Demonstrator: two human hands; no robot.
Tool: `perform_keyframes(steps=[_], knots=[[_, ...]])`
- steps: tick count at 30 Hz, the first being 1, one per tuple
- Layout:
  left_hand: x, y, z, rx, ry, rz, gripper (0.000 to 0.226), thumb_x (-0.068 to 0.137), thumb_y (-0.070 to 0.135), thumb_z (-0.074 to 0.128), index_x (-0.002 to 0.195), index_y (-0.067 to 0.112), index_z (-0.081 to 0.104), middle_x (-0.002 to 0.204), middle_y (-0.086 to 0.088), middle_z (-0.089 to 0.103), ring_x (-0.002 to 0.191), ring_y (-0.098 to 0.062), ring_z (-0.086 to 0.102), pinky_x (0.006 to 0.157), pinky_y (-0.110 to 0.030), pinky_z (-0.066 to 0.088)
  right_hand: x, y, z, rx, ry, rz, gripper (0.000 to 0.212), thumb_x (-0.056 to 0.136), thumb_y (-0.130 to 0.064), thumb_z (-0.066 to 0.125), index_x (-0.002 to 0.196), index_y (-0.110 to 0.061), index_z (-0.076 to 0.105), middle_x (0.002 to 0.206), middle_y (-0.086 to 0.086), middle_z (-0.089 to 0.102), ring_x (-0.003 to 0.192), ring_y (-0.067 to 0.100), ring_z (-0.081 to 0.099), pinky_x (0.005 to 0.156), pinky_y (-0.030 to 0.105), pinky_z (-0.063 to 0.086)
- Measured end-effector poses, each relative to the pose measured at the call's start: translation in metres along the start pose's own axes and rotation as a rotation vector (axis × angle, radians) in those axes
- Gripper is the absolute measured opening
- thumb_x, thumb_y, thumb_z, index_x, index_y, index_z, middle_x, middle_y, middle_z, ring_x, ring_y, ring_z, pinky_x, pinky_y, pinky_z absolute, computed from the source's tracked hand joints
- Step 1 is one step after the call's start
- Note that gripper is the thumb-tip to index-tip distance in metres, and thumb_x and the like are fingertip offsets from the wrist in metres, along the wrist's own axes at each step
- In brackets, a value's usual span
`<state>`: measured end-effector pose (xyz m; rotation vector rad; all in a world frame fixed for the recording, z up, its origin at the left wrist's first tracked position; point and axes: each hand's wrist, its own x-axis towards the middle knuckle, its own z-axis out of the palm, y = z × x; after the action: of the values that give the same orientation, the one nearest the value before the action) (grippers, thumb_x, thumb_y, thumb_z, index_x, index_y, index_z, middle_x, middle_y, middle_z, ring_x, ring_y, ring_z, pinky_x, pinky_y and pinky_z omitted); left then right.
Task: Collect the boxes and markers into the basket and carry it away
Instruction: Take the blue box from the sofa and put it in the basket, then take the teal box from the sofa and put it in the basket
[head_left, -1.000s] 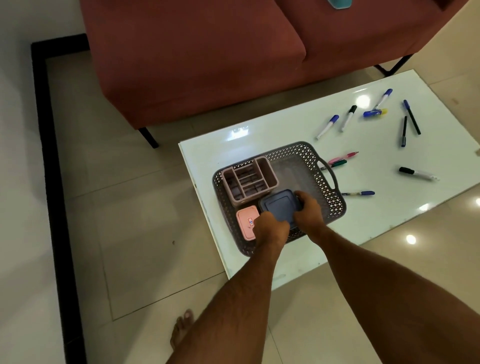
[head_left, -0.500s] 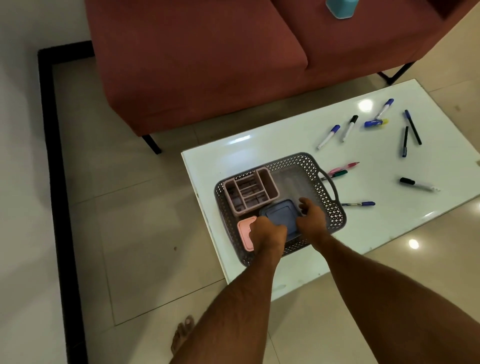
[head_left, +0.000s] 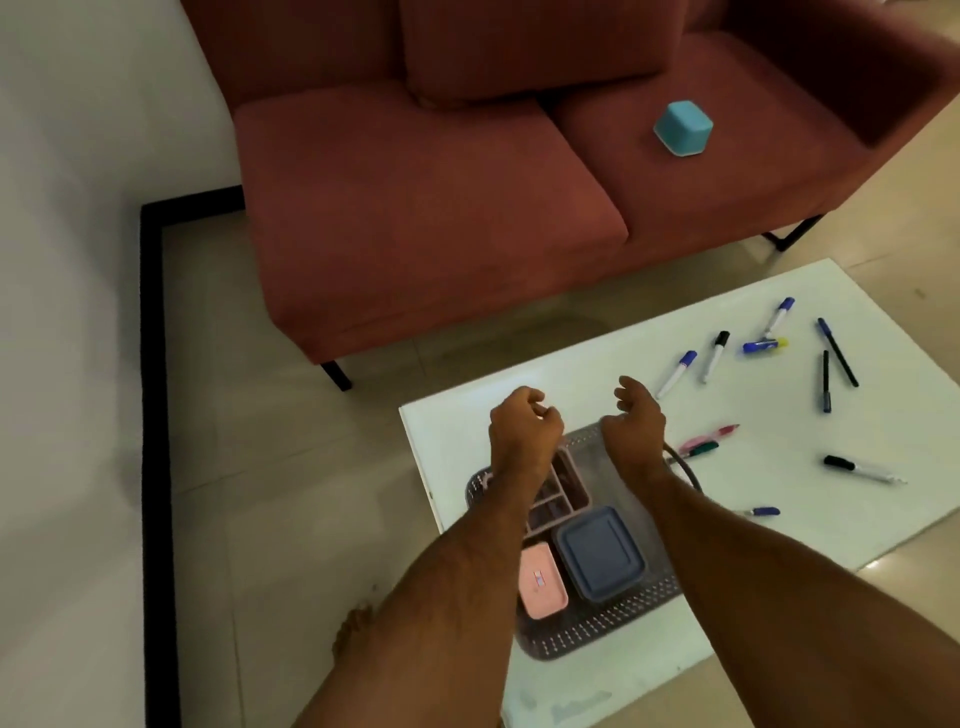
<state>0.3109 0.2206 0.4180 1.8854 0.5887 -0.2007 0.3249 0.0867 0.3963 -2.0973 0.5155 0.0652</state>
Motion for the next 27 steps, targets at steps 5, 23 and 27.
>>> perform_keyframes(steps=[5,23,27], knots=[[0.081,0.018,-0.041,-0.095,-0.086,0.056,0.06,0.088,0.028,0.069,0.141,0.015,0.046,0.143,-0.004,0.048,0.128,-0.022,0.051,0.105,-0.037,0.047,0.041,-0.051,0.047,0.098,0.042,-0.004,0.065,0.079,0.008,0.061,0.14,-0.01,0.049,0.131,0.01,0.059,0.119,0.028,0.058,0.1,0.046,0.052],[0.326,0.129,-0.117,-0.209,-0.303,0.092,0.062,0.1,0.038,0.049,0.155,0.019,0.026,0.161,0.0,0.027,0.146,-0.018,0.029,0.115,-0.032,0.026,0.203,-0.201,0.156,0.419,0.149,0.099,0.064,0.093,-0.01,0.066,0.15,-0.009,0.037,0.133,0.004,0.055,0.122,0.018,0.054,0.111,0.038,0.044],[0.379,0.166,-0.095,-0.202,-0.373,0.102,0.061,0.101,0.039,0.047,0.155,0.021,0.024,0.162,0.001,0.025,0.146,-0.016,0.029,0.109,-0.028,0.025,0.259,-0.217,0.16,0.434,0.205,0.113,0.064,0.093,-0.01,0.065,0.151,-0.009,0.037,0.138,0.007,0.053,0.118,0.016,0.053,0.106,0.032,0.045]])
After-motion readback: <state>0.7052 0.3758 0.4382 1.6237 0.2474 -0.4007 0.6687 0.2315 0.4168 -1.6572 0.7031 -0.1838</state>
